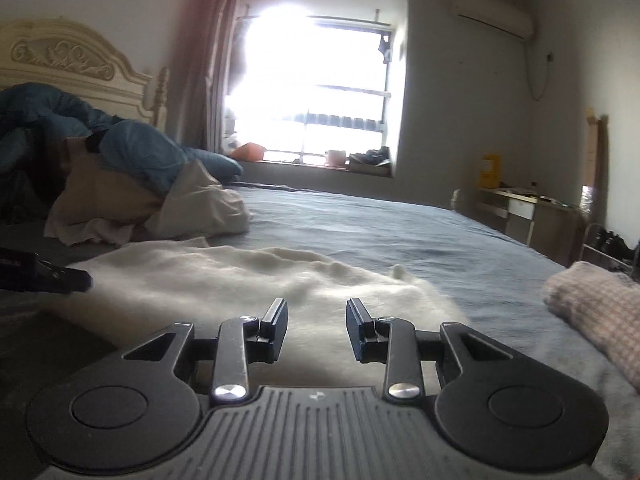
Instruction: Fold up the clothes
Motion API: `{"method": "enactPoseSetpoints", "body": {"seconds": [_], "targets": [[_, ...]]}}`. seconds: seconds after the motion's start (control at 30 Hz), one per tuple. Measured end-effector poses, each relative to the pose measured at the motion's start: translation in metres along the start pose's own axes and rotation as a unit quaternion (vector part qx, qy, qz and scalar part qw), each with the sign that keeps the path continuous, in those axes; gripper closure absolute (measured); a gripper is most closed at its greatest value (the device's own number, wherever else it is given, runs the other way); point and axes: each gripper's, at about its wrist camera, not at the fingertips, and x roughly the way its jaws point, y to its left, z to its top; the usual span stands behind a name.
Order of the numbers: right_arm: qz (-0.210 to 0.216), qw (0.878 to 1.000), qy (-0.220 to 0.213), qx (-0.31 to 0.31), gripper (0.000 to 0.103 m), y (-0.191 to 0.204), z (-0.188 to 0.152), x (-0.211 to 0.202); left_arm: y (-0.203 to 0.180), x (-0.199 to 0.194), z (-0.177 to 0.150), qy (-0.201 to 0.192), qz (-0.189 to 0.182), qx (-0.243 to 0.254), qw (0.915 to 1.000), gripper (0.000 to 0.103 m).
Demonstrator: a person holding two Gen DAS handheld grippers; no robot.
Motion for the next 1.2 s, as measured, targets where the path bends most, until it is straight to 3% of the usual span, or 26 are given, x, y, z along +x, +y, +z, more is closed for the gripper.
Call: {"method": "enactPoseSetpoints", "body": {"seconds": [0.07,0.13,0.23,0.27,0.37,0.47,0.57,0.63,0.77,0.83,0.97,1.07,1.13,1.2], "targets": [[0.018,1.000,0.005,-0.012,0.068,0.009,-0.003,0.006,0.002,0.004,-0.004,-0.001,0.014,-0.001,0.9999,0.050],[0.018,0.999,0.027,0.012,0.068,-0.007,-0.010,0.009,0.015,0.006,-0.003,-0.003,0.017,-0.030,0.9994,0.053],[-0.045,0.993,0.082,0.069,0.068,-0.065,-0.032,0.012,0.033,0.006,0.000,0.004,0.004,-0.071,0.9975,0.060],[-0.058,0.989,0.094,0.102,0.072,-0.089,-0.043,0.007,0.036,0.004,0.000,0.005,0.003,-0.075,0.9972,0.061],[-0.113,0.967,0.120,0.195,0.071,-0.152,-0.067,-0.023,0.039,-0.005,0.003,0.007,0.008,-0.077,0.9970,0.061],[-0.149,0.958,0.118,0.214,0.068,-0.181,-0.081,-0.060,0.039,-0.015,0.006,0.006,0.017,-0.077,0.9969,0.059],[-0.154,0.960,0.104,0.208,0.068,-0.185,-0.075,-0.084,0.024,-0.025,0.014,-0.006,0.037,-0.052,0.9980,0.048],[-0.131,0.967,0.087,0.200,0.068,-0.176,-0.061,-0.085,0.009,-0.024,0.020,-0.014,0.036,-0.027,0.9989,0.048],[-0.038,0.980,0.054,0.188,0.068,-0.142,-0.026,-0.056,-0.021,-0.002,0.029,0.002,0.024,-0.003,0.9997,0.048],[0.012,0.983,0.063,0.172,0.068,-0.123,-0.013,-0.028,-0.035,0.016,0.031,0.016,0.027,0.008,0.9995,0.048],[0.090,0.979,0.093,0.160,0.068,-0.085,0.009,0.040,-0.056,0.062,0.045,0.048,0.028,0.022,0.9982,0.048],[0.119,0.972,0.113,0.166,0.068,-0.074,0.021,0.088,-0.067,0.100,0.060,0.066,0.040,0.036,0.9963,0.048],[0.142,0.967,0.127,0.172,0.068,-0.069,0.027,0.122,-0.062,0.124,0.063,0.079,0.069,0.046,0.9934,0.047],[0.135,0.960,0.158,0.189,0.072,-0.081,0.018,0.149,-0.044,0.143,0.064,0.095,0.115,0.046,0.9878,0.047]]}}
